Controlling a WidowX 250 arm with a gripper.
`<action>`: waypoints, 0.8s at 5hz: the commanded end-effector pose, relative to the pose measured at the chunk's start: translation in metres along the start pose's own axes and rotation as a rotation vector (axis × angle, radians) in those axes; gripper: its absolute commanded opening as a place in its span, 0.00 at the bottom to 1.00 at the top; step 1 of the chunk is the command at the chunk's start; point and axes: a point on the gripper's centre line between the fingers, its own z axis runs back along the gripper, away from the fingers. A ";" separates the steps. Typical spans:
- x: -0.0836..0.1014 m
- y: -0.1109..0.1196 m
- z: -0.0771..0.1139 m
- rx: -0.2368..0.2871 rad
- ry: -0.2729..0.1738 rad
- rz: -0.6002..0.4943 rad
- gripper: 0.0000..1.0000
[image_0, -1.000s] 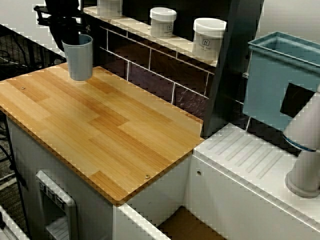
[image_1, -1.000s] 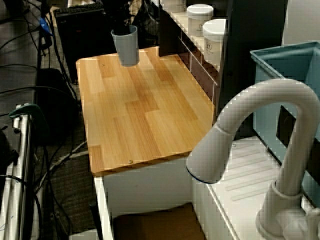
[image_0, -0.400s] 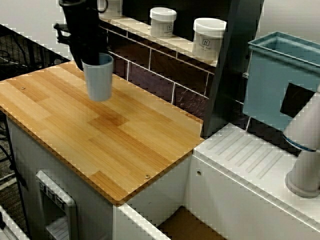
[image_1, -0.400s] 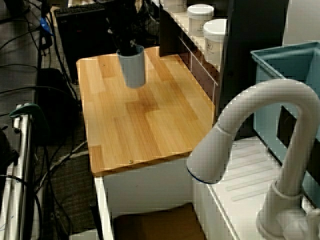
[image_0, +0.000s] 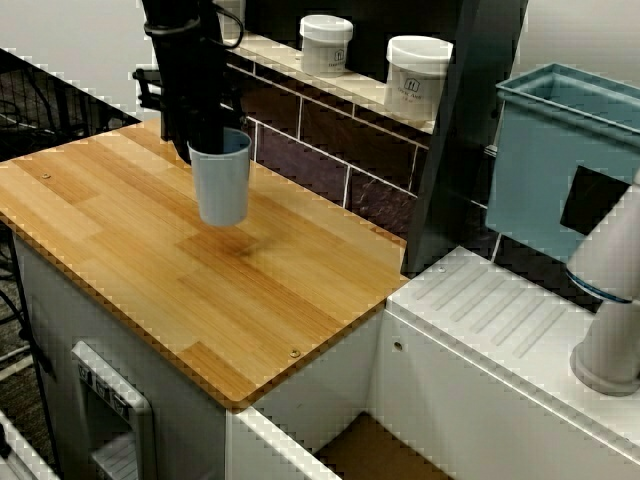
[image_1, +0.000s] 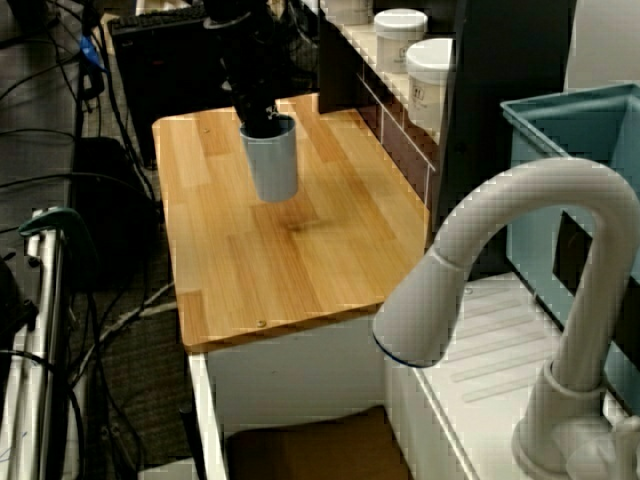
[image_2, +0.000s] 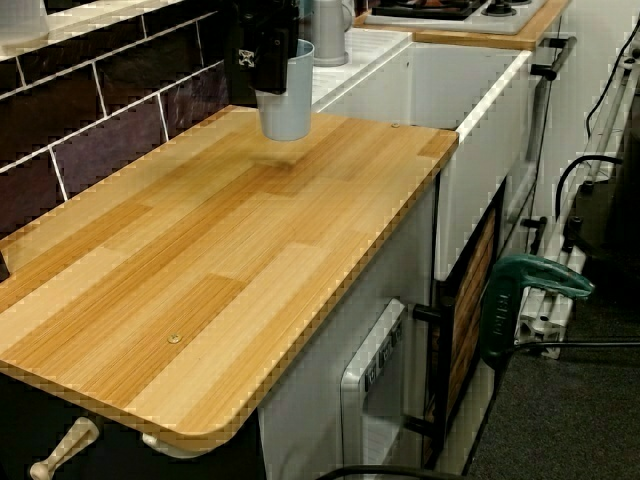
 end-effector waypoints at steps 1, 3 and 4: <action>-0.012 -0.001 0.000 0.000 -0.019 -0.028 0.00; -0.016 -0.002 -0.009 0.008 0.002 -0.026 0.57; -0.022 -0.001 -0.006 0.010 0.009 -0.035 1.00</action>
